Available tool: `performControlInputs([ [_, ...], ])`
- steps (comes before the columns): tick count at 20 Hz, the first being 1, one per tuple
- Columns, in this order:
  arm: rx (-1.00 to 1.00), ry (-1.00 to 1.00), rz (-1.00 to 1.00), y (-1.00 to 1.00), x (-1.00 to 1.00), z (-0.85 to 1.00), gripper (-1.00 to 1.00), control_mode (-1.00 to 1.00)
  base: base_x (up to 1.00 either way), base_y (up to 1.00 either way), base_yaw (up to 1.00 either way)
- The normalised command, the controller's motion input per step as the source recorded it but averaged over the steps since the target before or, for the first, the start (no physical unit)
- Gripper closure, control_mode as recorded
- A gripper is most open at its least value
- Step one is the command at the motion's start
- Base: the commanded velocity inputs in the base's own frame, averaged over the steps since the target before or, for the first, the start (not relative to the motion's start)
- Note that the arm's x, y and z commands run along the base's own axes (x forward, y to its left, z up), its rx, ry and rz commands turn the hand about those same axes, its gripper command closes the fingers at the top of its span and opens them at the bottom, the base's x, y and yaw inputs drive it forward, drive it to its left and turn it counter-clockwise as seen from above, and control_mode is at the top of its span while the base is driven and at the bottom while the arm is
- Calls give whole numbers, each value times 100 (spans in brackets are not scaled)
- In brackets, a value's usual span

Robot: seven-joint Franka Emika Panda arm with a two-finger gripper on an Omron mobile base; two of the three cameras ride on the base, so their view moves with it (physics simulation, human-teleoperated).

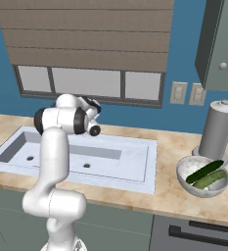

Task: Pick the cucumbers from the sink and place them in one bowl. Place the sweet potato in the other bowl. Then turn off the sink faucet.

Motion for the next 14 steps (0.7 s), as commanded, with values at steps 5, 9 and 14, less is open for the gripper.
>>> performControlInputs([
  [5, 0, 0, 0, 0, 38, -11, -100, -100, 0, 0, 0],
  [9, 0, 0, 0, 6, 31, -6, -100, -100, 0, 0, 0],
  [14, 0, 0, 0, 30, 14, 0, -100, -100, 0, 0, 0],
])
